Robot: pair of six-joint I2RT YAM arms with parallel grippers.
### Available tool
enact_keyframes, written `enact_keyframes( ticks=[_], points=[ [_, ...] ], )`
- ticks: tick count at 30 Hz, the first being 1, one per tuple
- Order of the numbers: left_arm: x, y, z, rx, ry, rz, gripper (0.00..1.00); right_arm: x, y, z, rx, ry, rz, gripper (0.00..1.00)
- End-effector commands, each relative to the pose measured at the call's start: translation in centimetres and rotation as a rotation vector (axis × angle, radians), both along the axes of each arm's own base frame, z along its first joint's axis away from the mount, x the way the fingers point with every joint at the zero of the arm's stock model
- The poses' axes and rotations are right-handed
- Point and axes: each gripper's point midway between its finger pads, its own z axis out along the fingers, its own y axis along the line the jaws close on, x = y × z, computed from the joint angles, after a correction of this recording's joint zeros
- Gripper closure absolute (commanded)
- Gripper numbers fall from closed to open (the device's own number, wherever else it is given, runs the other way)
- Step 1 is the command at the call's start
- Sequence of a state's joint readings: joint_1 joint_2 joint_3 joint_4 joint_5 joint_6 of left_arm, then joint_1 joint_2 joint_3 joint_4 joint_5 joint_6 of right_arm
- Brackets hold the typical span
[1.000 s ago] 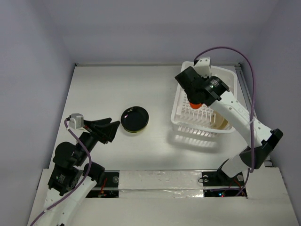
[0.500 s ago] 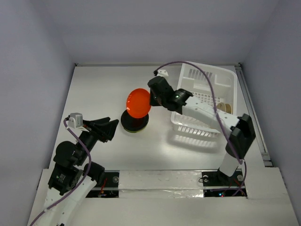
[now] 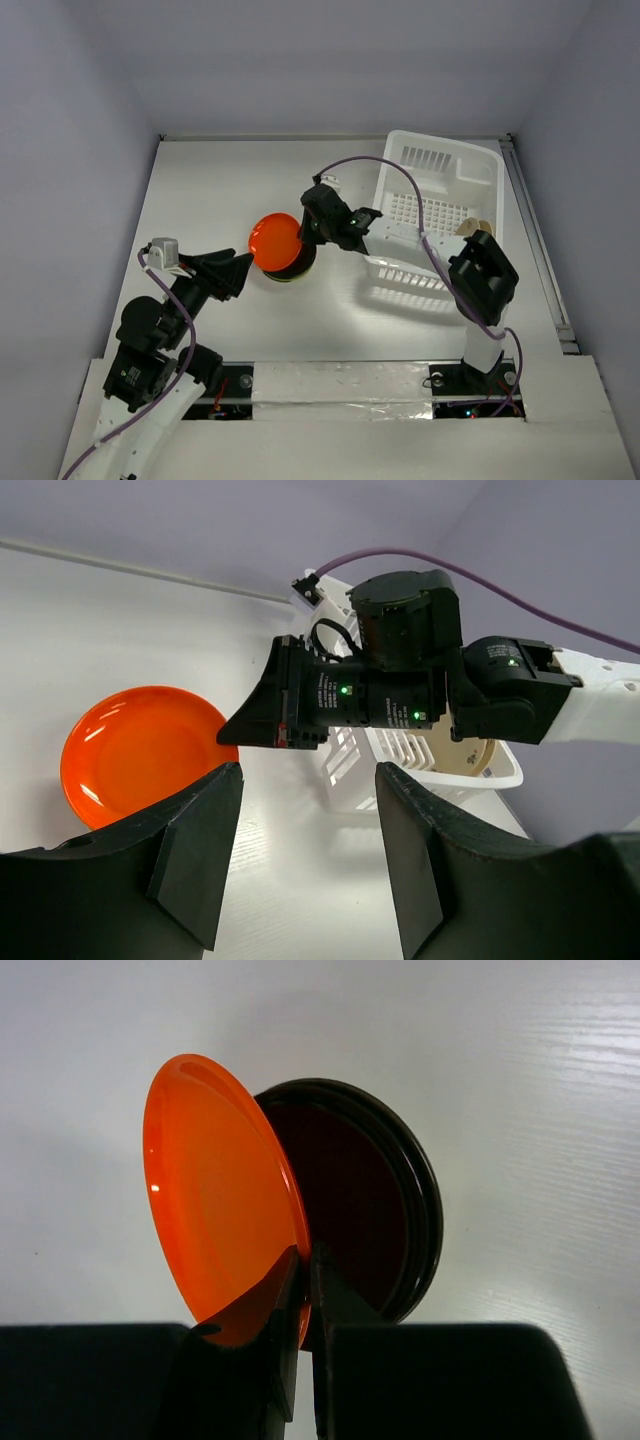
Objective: Unload the plates from the dish rack
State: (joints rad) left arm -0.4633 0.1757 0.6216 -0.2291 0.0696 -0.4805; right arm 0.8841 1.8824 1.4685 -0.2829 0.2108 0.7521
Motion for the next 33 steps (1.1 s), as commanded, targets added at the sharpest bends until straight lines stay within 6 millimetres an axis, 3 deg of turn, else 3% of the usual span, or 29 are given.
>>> enact_keyframes(
  ticks=[1, 5, 8, 9, 11, 13, 15, 16, 17, 18, 19, 20, 21, 22, 23, 25, 26, 27, 29, 30, 33],
  points=[
    [0.1, -0.1, 1.2, -0.019, -0.033, -0.003, 0.47, 0.4, 0.6, 1.2, 0.075, -0.030, -0.033, 0.94],
    [0.1, -0.1, 1.3, -0.019, -0.038, -0.004, 0.47, 0.1, -0.6, -0.2, 0.017, -0.005, -0.056, 0.87],
    [0.0, -0.1, 1.3, -0.019, -0.038, -0.006, 0.47, 0.0, -1.2, -0.4, -0.012, 0.002, -0.068, 0.73],
    [0.0, -0.1, 1.3, -0.020, -0.039, -0.007, 0.47, 0.0, -1.4, 0.0, -0.014, -0.005, -0.069, 0.60],
    [0.0, -0.2, 1.3, -0.020, -0.039, -0.009, 0.47, -0.1, -2.4, 1.5, -0.032, -0.033, -0.081, 0.44],
    [0.0, -0.2, 1.2, -0.019, -0.038, -0.012, 0.47, -0.1, -3.2, 2.8, -0.045, -0.057, -0.090, 0.41],
    [-0.1, -0.2, 1.4, -0.019, -0.043, -0.015, 0.47, 0.0, -5.3, 3.9, -0.100, -0.094, -0.137, 0.41],
    [-0.2, -0.3, 1.3, -0.019, -0.045, -0.018, 0.47, -0.1, -6.3, 5.7, -0.097, -0.125, -0.158, 0.43],
    [-0.2, -0.2, 1.4, -0.021, -0.047, -0.018, 0.47, -0.1, -8.1, 6.1, -0.148, -0.146, -0.209, 0.46],
    [-0.2, -0.3, 1.4, -0.019, -0.048, -0.020, 0.47, -0.2, -9.3, 6.7, -0.169, -0.163, -0.239, 0.59],
    [-0.4, -0.3, 1.6, -0.024, -0.056, -0.024, 0.47, -0.1, -12.3, 7.9, -0.198, -0.189, -0.320, 0.79],
    [-0.4, -0.3, 1.6, -0.025, -0.057, -0.024, 0.47, -0.1, -14.0, 8.3, -0.209, -0.199, -0.361, 0.79],
    [-0.5, -0.3, 1.6, -0.024, -0.060, -0.027, 0.47, -0.2, -16.0, 8.8, -0.221, -0.206, -0.407, 0.93],
    [-0.6, -0.3, 1.8, -0.026, -0.065, -0.028, 0.47, -0.7, -18.5, 7.8, -0.258, -0.196, -0.452, 0.98],
    [-0.6, -0.3, 1.8, -0.026, -0.069, -0.032, 0.47, -0.8, -22.7, 9.4, -0.247, -0.212, -0.554, 1.00],
    [-0.8, -0.4, 1.9, -0.026, -0.077, -0.044, 0.47, -1.4, -27.1, 9.4, -0.247, -0.200, -0.632, 1.00],
    [-0.9, -0.5, 1.9, -0.027, -0.079, -0.049, 0.47, -2.4, -29.5, 8.0, -0.283, -0.169, -0.664, 1.00],
    [-1.0, -0.5, 2.0, -0.027, -0.082, -0.053, 0.47, -3.0, -33.1, 9.4, -0.270, -0.193, -0.742, 0.99],
    [-1.2, -0.5, 2.2, -0.030, -0.093, -0.058, 0.47, -4.3, -36.2, 9.1, -0.302, -0.176, -0.776, 0.97],
    [-1.3, -0.5, 2.2, -0.029, -0.095, -0.059, 0.47, -5.0, -39.0, 9.9, -0.330, -0.183, -0.832, 0.96],
    [-1.5, -0.4, 2.4, -0.035, -0.107, -0.058, 0.47, -6.4, -41.7, 9.9, -0.405, -0.145, -0.834, 0.89]
  ],
)
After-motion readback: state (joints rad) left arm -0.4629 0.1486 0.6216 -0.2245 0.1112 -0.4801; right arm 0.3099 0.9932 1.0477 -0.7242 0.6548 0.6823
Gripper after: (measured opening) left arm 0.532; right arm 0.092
